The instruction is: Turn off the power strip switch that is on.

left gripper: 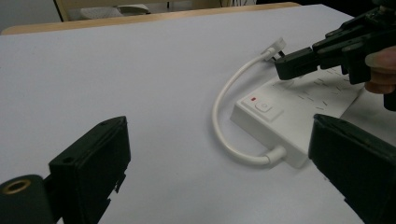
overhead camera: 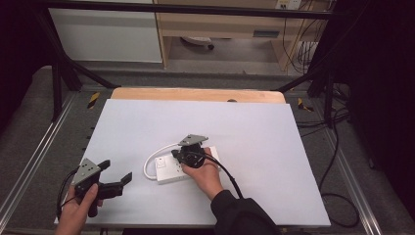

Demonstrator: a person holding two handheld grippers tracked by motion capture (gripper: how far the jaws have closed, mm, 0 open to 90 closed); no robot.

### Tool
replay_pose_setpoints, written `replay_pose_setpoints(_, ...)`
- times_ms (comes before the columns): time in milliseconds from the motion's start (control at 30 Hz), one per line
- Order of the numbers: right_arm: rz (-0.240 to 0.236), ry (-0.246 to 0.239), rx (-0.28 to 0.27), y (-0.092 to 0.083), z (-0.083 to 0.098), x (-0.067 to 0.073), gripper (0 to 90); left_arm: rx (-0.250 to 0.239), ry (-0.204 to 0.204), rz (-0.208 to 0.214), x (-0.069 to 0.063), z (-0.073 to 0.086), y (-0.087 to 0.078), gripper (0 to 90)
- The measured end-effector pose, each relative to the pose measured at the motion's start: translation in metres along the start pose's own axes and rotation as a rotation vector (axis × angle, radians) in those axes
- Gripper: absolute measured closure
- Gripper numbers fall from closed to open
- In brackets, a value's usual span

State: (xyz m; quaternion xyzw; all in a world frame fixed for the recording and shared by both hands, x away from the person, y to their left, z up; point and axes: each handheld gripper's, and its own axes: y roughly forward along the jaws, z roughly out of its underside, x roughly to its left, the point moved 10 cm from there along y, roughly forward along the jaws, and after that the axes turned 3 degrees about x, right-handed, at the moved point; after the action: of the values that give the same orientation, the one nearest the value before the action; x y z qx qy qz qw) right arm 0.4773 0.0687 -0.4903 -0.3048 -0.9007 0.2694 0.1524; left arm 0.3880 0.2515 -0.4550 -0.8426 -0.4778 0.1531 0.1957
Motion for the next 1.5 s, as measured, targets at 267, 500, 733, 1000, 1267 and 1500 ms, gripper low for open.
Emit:
replay_pose_setpoints(267, 0.017, 0.025, -0.024, -0.014, -0.008, -0.015, 90.0, 0.0, 0.0, -0.001, 0.0, 0.0, 0.0, 5.5)
replay_pose_setpoints(500, 0.033, 0.032, -0.043, -0.023, -0.012, -0.026, 90.0, 0.0, 0.001, -0.002, 0.0, 0.0, 0.0, 5.5)
replay_pose_setpoints(733, 0.042, 0.037, -0.043, -0.025, -0.012, -0.031, 90.0, -0.001, -0.001, -0.001, 0.0, 0.0, 0.0, 5.5)
replay_pose_setpoints(1000, 0.047, 0.048, -0.063, -0.029, -0.016, -0.035, 85.6, -0.001, -0.002, -0.001, 0.0, 0.0, 0.0, 5.5)
replay_pose_setpoints(1267, 0.048, 0.075, -0.111, -0.036, -0.023, -0.039, 62.4, -0.001, -0.002, -0.002, 0.0, 0.0, 0.0, 5.5)
replay_pose_setpoints(1500, 0.078, 0.111, -0.133, -0.04, -0.026, -0.046, 33.7, -0.001, -0.002, -0.003, 0.001, 0.0, 0.0, 5.4)
